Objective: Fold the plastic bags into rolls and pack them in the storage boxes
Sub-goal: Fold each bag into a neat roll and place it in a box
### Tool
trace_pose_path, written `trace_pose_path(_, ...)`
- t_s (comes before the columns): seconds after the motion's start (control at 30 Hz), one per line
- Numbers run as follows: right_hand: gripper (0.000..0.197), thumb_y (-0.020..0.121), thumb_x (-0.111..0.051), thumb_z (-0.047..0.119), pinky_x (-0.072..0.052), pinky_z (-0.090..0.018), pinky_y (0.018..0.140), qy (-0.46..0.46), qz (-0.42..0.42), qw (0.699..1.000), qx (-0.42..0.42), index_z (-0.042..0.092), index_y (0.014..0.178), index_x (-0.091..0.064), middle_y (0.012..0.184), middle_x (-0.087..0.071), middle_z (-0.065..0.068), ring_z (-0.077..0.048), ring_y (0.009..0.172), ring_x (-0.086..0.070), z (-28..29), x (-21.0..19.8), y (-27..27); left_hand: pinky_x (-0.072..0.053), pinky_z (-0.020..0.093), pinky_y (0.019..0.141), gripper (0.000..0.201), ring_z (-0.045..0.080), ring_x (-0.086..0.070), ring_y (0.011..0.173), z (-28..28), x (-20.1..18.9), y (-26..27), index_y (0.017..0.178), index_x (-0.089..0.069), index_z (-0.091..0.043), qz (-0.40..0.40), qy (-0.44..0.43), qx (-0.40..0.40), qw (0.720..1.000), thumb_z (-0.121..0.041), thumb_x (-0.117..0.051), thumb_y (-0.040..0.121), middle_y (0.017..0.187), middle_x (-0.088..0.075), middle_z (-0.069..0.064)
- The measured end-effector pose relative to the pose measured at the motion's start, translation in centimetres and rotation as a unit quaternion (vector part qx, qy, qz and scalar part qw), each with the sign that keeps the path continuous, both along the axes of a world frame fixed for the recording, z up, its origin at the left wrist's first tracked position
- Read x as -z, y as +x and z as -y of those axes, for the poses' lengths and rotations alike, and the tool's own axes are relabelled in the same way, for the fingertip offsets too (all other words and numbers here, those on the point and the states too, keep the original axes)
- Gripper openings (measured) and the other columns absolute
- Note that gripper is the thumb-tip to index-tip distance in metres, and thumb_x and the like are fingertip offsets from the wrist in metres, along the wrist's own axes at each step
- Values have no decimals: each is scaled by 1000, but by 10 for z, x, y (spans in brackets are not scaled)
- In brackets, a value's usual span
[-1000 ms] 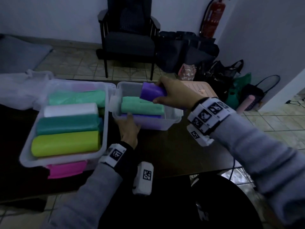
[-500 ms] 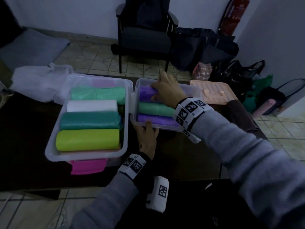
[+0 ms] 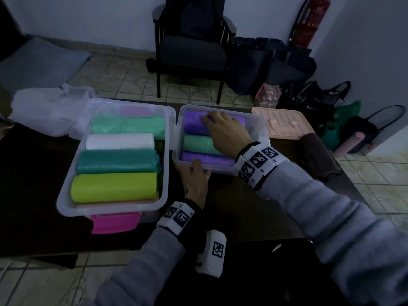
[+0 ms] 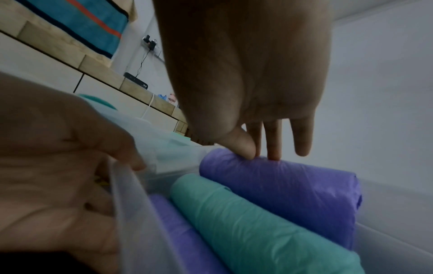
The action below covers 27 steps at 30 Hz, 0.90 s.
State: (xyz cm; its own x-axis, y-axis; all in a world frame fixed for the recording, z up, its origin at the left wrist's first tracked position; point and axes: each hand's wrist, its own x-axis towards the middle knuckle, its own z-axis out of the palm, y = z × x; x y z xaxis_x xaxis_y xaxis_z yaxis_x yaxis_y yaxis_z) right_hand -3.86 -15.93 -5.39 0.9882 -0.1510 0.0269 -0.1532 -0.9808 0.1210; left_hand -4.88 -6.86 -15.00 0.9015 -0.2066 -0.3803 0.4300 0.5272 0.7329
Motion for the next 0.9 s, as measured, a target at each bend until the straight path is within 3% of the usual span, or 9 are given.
trace_pose_path(0.2, 59, 95, -40, 11, -34, -47, 106, 39, -44, 998, 25, 12, 149, -16, 151, -23, -9, -29, 136, -25, 4, -1, 11, -52, 26, 70, 62, 27, -49, 117, -4, -5, -5, 145, -20, -34, 5, -2, 5, 1000, -3, -39, 95, 146, -36, 10)
trace_pose_path(0.4, 73, 86, -45, -7, -26, -39, 114, 227, 44, 973, 25, 13, 150, -16, 153, -24, -13, -28, 140, -25, 26, 3, 0, -51, 29, 70, 62, 12, -49, 90, 3, -20, 0, 147, -13, -33, 17, 46, 3, 999, -5, -38, 97, 134, -38, -1)
trace_pose_path(0.5, 61, 90, -45, 0, -28, -36, 110, 256, 113, 956, 83, 14, 147, -27, 149, -31, -13, -27, 137, -30, 50, 6, -21, -49, 43, 93, 64, 17, -51, 106, 8, -27, 9, 149, -8, -32, 3, 91, 7, 996, -11, -41, 98, 137, -32, -2)
trace_pose_path(0.6, 53, 92, -46, 5, -28, -36, 108, 259, 164, 937, 169, 11, 143, -34, 146, -35, -16, -28, 135, -32, 83, 11, -46, -45, 50, 100, 65, 27, -46, 121, 14, -36, 17, 150, -12, -24, -19, 120, 0, 993, -6, -40, 94, 145, -33, 5)
trace_pose_path(0.67, 51, 92, -46, 5, -28, -39, 109, 258, 165, 925, 227, 10, 142, -36, 144, -36, -17, -31, 134, -32, 107, 18, -64, -49, 46, 95, 63, 23, -51, 111, 20, -38, 20, 149, -14, -21, -34, 123, -5, 992, -3, -36, 93, 144, -36, 6)
trace_pose_path(0.73, 51, 91, -46, 6, -30, -44, 109, 242, 142, 918, 281, 11, 141, -37, 144, -36, -17, -33, 133, -31, 128, 26, -83, -57, 31, 66, 60, 13, -53, 82, 20, -39, 19, 148, -17, -20, -34, 123, -15, 992, -3, -34, 94, 129, -44, 5)
trace_pose_path(0.8, 47, 93, -45, 9, -30, -46, 108, 223, 126, 908, 331, 12, 140, -38, 143, -36, -17, -34, 133, -30, 146, 35, -102, -48, 20, 42, 49, 8, -48, 67, 19, -43, 11, 144, -26, -19, -46, 137, -6, 989, -13, -37, 97, 125, -50, 7)
trace_pose_path(0.83, 45, 94, -44, 11, -30, -45, 107, 214, 126, 902, 354, 12, 139, -40, 141, -37, -17, -34, 132, -31, 155, 41, -110, -44, 22, 41, 44, 9, -46, 65, 21, -45, 3, 142, -30, -18, -59, 140, 17, 988, -21, -38, 98, 121, -53, 9)
trace_pose_path(0.9, 40, 95, -43, 14, -32, -43, 105, 199, 147, 885, 395, 9, 135, -45, 138, -40, -18, -34, 129, -36, 174, 53, -122, -36, 28, 50, 40, 11, -39, 61, 31, -55, -25, 137, -37, -15, -72, 141, 116, 981, -32, -36, 101, 91, -53, 6)
